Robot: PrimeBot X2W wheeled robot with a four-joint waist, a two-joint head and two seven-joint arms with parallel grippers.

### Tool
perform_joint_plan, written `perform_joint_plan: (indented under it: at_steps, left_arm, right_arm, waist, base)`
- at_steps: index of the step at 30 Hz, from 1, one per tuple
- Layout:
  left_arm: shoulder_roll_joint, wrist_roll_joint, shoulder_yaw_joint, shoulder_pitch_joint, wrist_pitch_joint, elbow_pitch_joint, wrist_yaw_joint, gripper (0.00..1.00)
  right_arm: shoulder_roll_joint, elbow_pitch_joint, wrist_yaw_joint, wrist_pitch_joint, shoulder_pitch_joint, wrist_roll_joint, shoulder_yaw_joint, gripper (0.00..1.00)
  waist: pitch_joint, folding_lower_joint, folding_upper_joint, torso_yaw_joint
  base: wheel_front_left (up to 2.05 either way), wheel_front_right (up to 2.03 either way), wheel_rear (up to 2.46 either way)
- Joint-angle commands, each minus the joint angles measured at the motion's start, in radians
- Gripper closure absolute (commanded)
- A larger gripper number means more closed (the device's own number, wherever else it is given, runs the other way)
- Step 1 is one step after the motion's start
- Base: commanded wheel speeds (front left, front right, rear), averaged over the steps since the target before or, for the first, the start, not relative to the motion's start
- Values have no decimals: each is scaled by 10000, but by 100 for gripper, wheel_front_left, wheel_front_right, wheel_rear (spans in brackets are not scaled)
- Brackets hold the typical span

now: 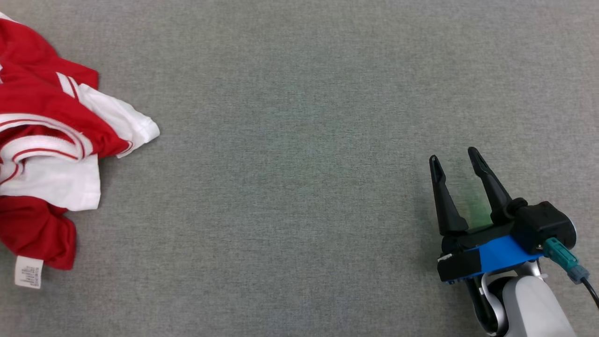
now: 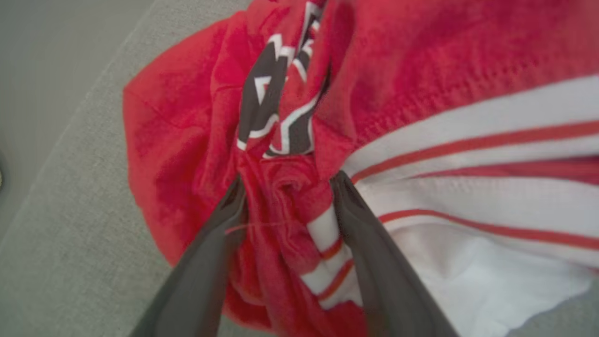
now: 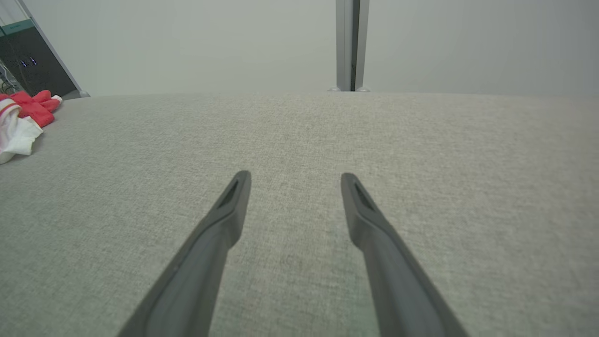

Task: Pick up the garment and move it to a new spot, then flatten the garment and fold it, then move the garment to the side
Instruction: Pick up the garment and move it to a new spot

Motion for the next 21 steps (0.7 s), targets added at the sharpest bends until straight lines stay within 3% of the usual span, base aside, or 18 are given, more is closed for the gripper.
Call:
perform_joint_plan:
  at_steps: [1, 6, 13, 18, 21]
  left_arm:
    - [61, -15, 4, -60, 33, -14, 86, 100]
    - [331, 283, -139, -325, -156, -179, 47, 100]
    - [920, 717, -666, -1181, -608, -668, -722, 100]
    - [893, 970, -1656, -2392, -578, -1296, -1212, 100]
    - [557, 993, -2406, -3195, -619, -1666, -1401, 100]
  right_arm:
    - [-49, -1, 1, -34, -20, 53, 27, 0]
    - [-49, 137, 1, -97, -41, 184, -29, 0]
    - [-49, 718, 1, -408, 245, 543, -89, 0]
    - [-51, 1176, 3, -600, 603, 940, -153, 0]
    - [-51, 1382, 1, -684, 847, 1126, -139, 0]
  waist:
    - [1, -2, 0, -82]
    - [-280, -2, 0, -174]
    - [-1793, -2, 0, -128]
    - [-3193, -2, 0, -97]
    - [-3866, -2, 0, -164]
  base:
    - [0, 0, 0]
    - [0, 0, 0]
    - [0, 0, 0]
    - [0, 0, 0]
    - [0, 0, 0]
